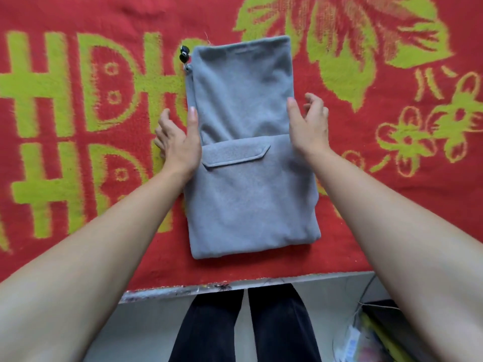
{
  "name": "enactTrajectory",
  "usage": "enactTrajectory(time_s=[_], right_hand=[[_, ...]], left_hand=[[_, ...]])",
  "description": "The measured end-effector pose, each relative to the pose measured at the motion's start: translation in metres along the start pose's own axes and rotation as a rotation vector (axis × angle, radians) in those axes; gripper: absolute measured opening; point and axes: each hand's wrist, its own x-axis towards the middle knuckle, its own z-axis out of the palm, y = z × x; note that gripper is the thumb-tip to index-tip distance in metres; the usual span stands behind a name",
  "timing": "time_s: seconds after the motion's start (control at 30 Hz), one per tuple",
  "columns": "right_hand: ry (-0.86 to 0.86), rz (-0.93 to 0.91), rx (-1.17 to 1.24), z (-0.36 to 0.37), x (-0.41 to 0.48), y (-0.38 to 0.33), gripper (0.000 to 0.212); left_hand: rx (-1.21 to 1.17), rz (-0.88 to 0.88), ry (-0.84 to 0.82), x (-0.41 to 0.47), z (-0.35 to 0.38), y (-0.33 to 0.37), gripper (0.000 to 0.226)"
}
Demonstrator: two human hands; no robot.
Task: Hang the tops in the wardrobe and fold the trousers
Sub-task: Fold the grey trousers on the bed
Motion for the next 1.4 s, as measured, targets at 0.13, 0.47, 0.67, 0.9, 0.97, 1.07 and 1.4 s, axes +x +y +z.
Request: enactTrajectory(time_s=[0.13, 0.47, 0.67, 0.9, 0.97, 1.07, 1.4], right_hand=[[-0.109, 0.038, -0.009, 0.02, 0.037, -0.024, 0.066], [-0.288, 0.188, 0.391, 0.003, 0.088, -0.061, 0.022], [-0.283, -0.132, 0.39, -0.049, 0.025, -0.058, 0.03], [-0.182, -0.773, -0.442, -0.08, -0.088, 0.059, 0.063], [-0.232, -0.83, -0.517, -0.073, -0.103, 0.091, 0.057], [-0.26, -0.782, -0.57, -0.065, -0.113, 0.112, 0.059], [-0.053, -0.464, -0.725, -0.015, -0.105, 0.061, 0.064]], left_hand=[[0.042, -0.042, 0.039, 0.019, 0.012, 0.003, 0.077], [-0.388, -0.106, -0.254, 0.094, -0.006, 0.09, 0.051], [-0.273, 0.241, -0.176, 0.005, -0.042, 0.102, 0.023], [0.446, 0.693, -0.111, -0.124, -0.06, -0.02, 0.032], [0.523, 0.733, -0.215, -0.138, -0.052, -0.047, 0.031], [0.624, 0.773, -0.303, -0.142, -0.049, -0.06, 0.029], [0.711, 0.519, -0.043, -0.097, -0.015, -0.014, 0.055]])
